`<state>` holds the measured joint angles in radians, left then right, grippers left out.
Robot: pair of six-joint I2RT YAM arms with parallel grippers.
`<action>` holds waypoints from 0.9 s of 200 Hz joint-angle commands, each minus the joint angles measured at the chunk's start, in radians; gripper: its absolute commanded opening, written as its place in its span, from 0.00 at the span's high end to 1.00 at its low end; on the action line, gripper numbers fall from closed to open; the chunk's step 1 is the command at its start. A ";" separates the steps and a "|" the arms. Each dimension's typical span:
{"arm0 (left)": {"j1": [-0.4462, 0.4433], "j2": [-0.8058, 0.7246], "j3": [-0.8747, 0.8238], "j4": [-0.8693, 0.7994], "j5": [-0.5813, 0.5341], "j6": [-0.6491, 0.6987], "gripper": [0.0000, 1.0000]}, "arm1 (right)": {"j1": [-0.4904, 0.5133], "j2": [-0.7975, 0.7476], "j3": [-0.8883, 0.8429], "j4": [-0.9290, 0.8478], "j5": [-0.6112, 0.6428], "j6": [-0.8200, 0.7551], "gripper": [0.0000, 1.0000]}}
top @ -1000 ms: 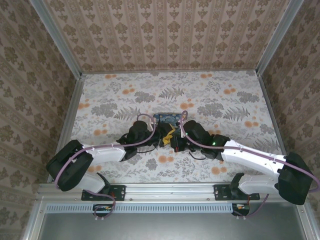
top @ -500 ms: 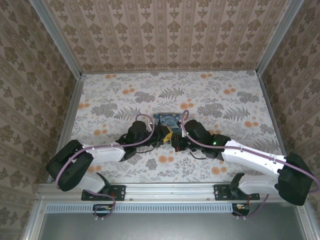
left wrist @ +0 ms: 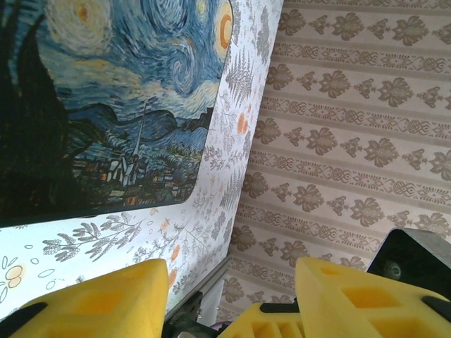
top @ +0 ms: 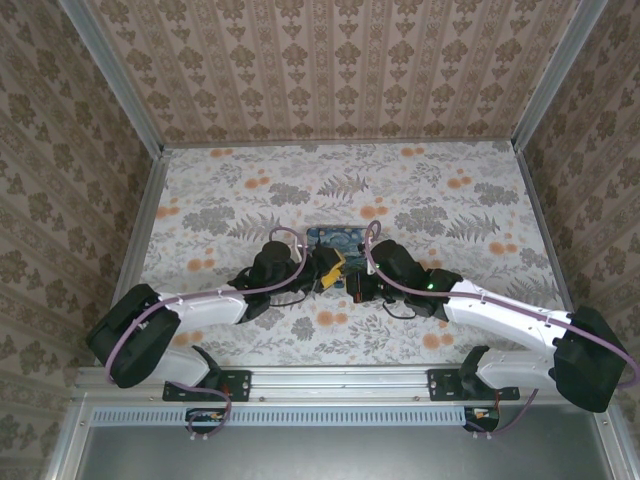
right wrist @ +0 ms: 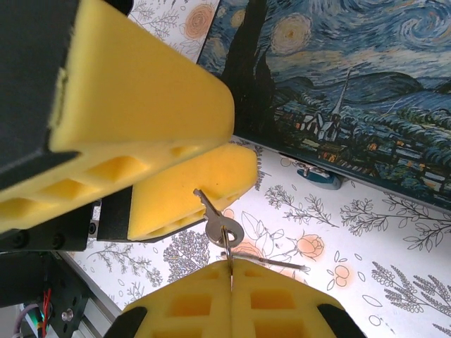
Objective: Unlock the padlock with the key
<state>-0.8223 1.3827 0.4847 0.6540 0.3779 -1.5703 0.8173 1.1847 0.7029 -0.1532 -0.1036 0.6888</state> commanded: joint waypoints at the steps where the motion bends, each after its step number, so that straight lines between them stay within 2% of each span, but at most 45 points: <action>1: 0.006 -0.010 0.012 -0.010 0.005 0.027 0.54 | -0.008 -0.005 0.009 0.034 -0.018 0.012 1.00; 76: 0.005 -0.001 0.020 -0.008 0.009 0.030 0.66 | -0.010 0.019 0.023 0.053 -0.033 0.014 1.00; 118: 0.005 0.000 0.018 -0.010 0.005 0.030 0.77 | -0.010 0.026 0.024 0.064 -0.038 0.015 1.00; 174: 0.005 0.002 0.010 -0.014 -0.005 0.038 1.00 | -0.012 0.026 0.023 0.066 -0.039 0.015 1.00; 180: 0.005 0.002 0.010 -0.016 -0.006 0.040 1.00 | -0.013 0.026 0.023 0.066 -0.039 0.016 1.00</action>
<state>-0.8223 1.3827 0.4847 0.6392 0.3775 -1.5494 0.8120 1.2045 0.7033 -0.1078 -0.1219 0.6891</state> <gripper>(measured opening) 0.031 0.067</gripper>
